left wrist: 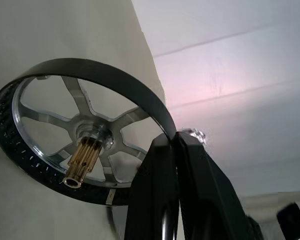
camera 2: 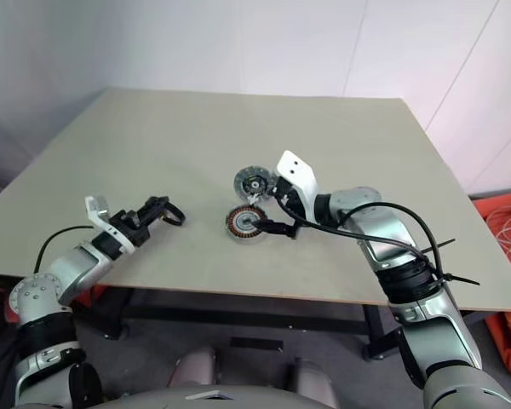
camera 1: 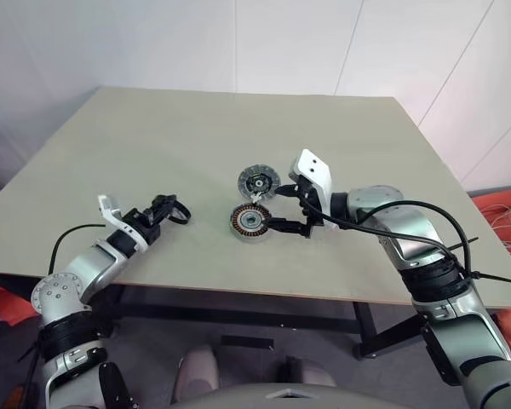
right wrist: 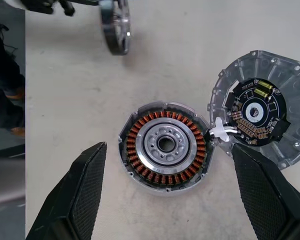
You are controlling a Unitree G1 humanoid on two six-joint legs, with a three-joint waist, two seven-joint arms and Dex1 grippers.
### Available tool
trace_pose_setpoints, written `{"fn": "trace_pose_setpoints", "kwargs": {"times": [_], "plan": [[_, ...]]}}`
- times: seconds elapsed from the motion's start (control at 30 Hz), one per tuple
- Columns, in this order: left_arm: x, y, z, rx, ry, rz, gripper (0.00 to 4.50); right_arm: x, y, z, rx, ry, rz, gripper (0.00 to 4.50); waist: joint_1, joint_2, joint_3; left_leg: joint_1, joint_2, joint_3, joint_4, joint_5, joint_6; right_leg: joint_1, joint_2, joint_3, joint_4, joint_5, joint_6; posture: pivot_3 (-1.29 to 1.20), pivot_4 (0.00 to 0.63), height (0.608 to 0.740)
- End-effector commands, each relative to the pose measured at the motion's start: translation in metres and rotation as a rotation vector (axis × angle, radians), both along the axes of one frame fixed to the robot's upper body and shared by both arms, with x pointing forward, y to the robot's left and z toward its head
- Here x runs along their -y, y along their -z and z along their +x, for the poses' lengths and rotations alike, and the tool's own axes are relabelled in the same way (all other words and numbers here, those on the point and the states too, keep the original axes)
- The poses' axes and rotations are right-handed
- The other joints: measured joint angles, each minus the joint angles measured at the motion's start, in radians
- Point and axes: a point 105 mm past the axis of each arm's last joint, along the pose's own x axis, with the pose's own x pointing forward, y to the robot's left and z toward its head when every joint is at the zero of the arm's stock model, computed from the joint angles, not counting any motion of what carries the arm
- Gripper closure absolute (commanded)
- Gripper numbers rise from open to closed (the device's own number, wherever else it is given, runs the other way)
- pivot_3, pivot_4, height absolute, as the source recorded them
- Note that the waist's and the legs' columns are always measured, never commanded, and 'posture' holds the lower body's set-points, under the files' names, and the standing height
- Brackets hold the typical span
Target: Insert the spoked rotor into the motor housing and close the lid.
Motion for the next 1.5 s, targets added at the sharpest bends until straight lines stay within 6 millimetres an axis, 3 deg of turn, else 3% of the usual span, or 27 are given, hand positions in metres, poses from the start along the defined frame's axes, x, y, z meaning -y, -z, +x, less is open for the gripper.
{"fn": "trace_pose_setpoints", "kwargs": {"times": [0.03, 0.27, 0.37, 0.73, 0.87, 0.97, 1.33, 1.5], "plan": [[0.011, -0.023, 0.004, 0.084, 0.048, 0.012, 4.49, 0.008, -0.015, 0.005, 0.055, 0.022, 0.023, 0.0, -0.001, 0.0, 0.0, 0.001, 0.0, 0.0, 0.0, 0.0, 0.0, 0.001, 0.0, 0.0, 0.0, 0.0, 0.0, 0.0, 0.0, 0.74], [0.037, -0.035, 0.012, 0.146, 0.129, 0.012, 4.49, 0.011, -0.014, 0.005, 0.057, 0.038, 0.026, 0.0, -0.002, 0.0, 0.0, 0.001, 0.0, 0.0, 0.001, 0.0, 0.0, 0.001, 0.0, 0.0, 0.0, 0.0, 0.001, 0.0, 0.0, 0.74], [0.04, -0.032, 0.016, 0.153, 0.134, 0.03, 4.49, 0.012, -0.014, 0.005, 0.058, 0.043, 0.027, 0.0, -0.002, 0.0, 0.0, 0.0, 0.0, 0.0, 0.001, 0.0, 0.0, 0.0, 0.0, 0.0, 0.0, 0.0, 0.0, 0.0, 0.0, 0.74], [0.023, 0.015, 0.01, 0.112, 0.039, 0.215, 4.49, 0.009, -0.012, 0.003, 0.051, 0.04, 0.034, 0.0, -0.004, 0.0, 0.0, 0.0, 0.0, 0.0, 0.0, 0.0, 0.0, 0.0, 0.0, 0.0, 0.0, 0.0, 0.0, 0.0, 0.0, 0.74], [0.014, 0.013, 0.011, 0.166, -0.012, 0.254, 4.49, 0.009, -0.012, 0.002, 0.05, 0.035, 0.032, 0.0, -0.005, 0.0, 0.0, 0.002, 0.0, 0.0, 0.001, 0.0, 0.0, 0.001, 0.0, 0.0, 0.0, 0.0, 0.0, 0.0, 0.0, 0.74], [0.008, 0.01, 0.011, 0.189, -0.037, 0.286, 3.8, 0.009, -0.012, 0.002, 0.05, 0.033, 0.03, 0.0, -0.007, 0.0, 0.0, 0.003, 0.001, 0.0, 0.001, 0.0, 0.0, 0.001, 0.0, 0.0, 0.0, 0.0, 0.0, 0.0, 0.0, 0.74], [-0.006, -0.01, -0.01, 0.205, -0.059, 0.204, 0.11, 0.01, -0.011, 0.001, 0.046, 0.032, 0.025, 0.0, -0.005, 0.0, 0.0, 0.001, 0.0, 0.001, 0.001, 0.0, 0.0, 0.0, 0.0, 0.0, 0.0, 0.0, 0.0, 0.0, 0.0, 0.74], [-0.011, -0.003, -0.012, 0.14, -0.083, 0.162, 0.05, 0.007, -0.011, 0.002, 0.045, 0.023, 0.027, 0.0, -0.004, 0.0, 0.0, 0.002, 0.001, 0.001, 0.001, 0.0, 0.0, 0.001, 0.0, 0.0, 0.001, 0.0, 0.0, 0.0, 0.0, 0.74]]}}
